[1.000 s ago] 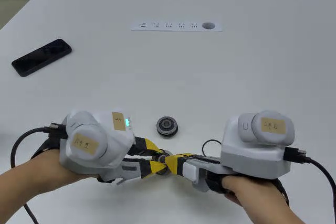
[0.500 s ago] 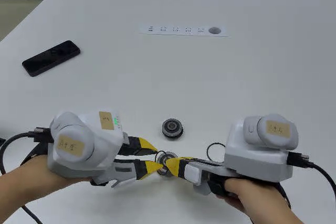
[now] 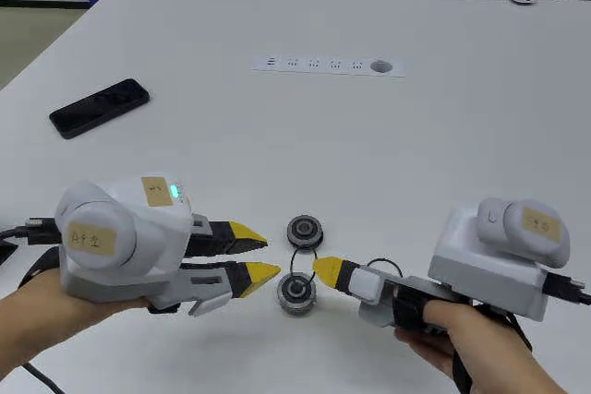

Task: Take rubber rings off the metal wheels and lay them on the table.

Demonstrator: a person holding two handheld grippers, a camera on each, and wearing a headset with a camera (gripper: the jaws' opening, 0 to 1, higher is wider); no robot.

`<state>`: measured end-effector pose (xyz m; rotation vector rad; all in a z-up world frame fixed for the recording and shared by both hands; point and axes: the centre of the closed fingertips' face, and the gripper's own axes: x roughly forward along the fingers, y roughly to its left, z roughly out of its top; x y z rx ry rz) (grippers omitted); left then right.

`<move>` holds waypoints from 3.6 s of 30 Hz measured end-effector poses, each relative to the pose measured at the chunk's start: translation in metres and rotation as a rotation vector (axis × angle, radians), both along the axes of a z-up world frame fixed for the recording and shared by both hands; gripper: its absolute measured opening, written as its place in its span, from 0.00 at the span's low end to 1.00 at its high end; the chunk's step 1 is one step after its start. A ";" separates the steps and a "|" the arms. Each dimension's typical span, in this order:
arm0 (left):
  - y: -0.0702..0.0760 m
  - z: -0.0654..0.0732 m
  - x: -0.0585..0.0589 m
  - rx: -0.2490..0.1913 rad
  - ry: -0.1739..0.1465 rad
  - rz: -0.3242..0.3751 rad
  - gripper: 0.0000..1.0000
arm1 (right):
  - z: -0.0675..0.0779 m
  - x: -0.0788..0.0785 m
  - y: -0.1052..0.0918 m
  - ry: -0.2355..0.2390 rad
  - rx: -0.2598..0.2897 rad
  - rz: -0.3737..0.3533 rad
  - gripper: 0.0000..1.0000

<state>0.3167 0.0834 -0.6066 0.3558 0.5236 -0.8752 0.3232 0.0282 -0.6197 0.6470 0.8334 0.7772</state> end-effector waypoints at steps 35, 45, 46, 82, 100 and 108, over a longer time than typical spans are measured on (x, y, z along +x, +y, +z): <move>0.021 0.004 0.005 0.055 -0.043 0.077 0.35 | -0.049 0.022 -0.083 0.133 -0.068 -0.285 0.02; 0.024 0.006 0.006 0.057 -0.059 0.090 0.35 | -0.056 0.018 -0.089 0.121 -0.129 -0.282 0.05; 0.024 0.006 0.006 0.055 -0.059 0.091 0.35 | -0.056 0.019 -0.089 0.120 -0.129 -0.282 0.05; 0.003 -0.014 0.048 0.071 -0.024 0.009 0.34 | 0.007 0.057 -0.084 -0.110 -0.031 -0.304 0.14; -0.014 -0.039 0.077 0.061 0.020 -0.048 0.24 | -0.007 0.066 -0.046 -0.085 0.030 -0.198 0.19; -0.021 -0.042 0.074 0.074 0.013 -0.077 0.22 | -0.011 0.066 -0.042 -0.072 0.044 -0.195 0.19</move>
